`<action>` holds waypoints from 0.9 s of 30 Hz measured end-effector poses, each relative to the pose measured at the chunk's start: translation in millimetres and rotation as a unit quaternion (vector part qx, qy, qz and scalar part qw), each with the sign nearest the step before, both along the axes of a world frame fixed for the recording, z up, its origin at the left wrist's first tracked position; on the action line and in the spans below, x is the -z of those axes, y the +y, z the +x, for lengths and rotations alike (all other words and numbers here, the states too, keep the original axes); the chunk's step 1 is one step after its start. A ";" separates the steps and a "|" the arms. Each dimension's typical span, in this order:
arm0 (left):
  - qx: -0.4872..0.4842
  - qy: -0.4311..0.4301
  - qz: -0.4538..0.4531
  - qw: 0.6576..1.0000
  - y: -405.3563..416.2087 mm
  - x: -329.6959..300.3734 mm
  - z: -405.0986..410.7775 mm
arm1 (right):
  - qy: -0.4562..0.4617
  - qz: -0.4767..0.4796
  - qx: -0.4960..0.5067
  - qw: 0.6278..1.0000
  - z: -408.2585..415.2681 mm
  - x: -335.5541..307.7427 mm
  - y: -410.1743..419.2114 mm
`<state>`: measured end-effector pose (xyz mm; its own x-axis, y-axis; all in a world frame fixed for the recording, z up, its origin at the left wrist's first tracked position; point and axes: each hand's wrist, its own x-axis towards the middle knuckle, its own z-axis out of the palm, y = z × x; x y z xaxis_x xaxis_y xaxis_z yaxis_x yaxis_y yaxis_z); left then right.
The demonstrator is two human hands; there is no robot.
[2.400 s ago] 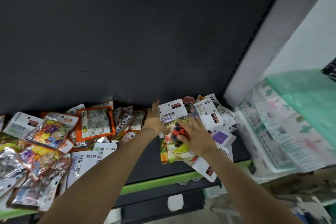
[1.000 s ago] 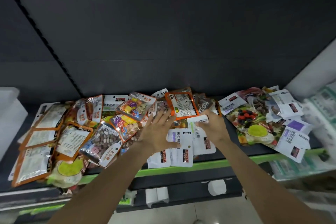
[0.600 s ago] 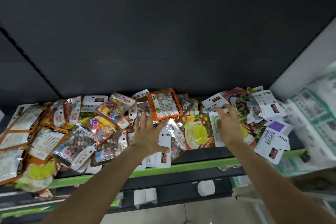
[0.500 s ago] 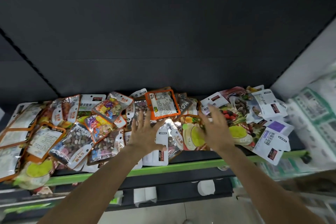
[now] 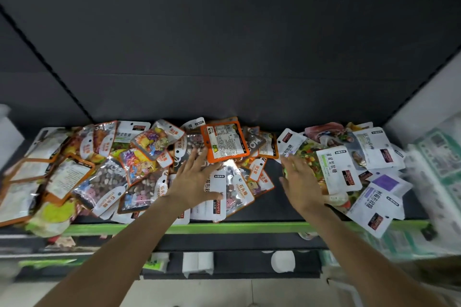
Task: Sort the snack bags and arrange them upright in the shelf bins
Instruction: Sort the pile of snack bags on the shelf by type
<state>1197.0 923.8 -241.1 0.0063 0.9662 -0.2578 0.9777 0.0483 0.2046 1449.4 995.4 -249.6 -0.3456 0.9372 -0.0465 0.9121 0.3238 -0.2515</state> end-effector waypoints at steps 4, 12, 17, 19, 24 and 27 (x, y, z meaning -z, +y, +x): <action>0.019 -0.008 -0.013 1.000 -9.5 -2.6 -22.6 | 0.192 -0.105 -0.077 0.973 -66.3 -2.2 -18.6; -0.016 0.000 -0.029 0.999 -14.3 -1.6 -35.9 | 0.120 -0.098 -0.011 0.988 -129.0 6.3 -17.4; -0.041 -0.003 0.029 0.999 -5.9 -9.7 -28.6 | 0.156 -0.129 0.025 0.979 -113.4 -15.4 -12.5; -0.056 0.011 0.051 0.997 1.2 -13.8 -17.8 | 0.175 -0.059 0.074 0.980 -89.2 -21.9 -7.3; -0.028 0.046 0.157 0.986 23.1 -17.9 19.8 | 0.128 0.040 0.168 0.977 -30.5 -22.9 7.7; 0.034 0.058 0.122 0.990 36.3 -11.8 38.1 | -0.001 0.054 0.041 0.998 -26.4 -11.6 0.5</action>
<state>1235.2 960.1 -229.3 0.0581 0.9981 -0.0189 0.9945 -0.0563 0.0887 1423.0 995.9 -238.0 -0.2684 0.9617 0.0550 0.9367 0.2739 -0.2181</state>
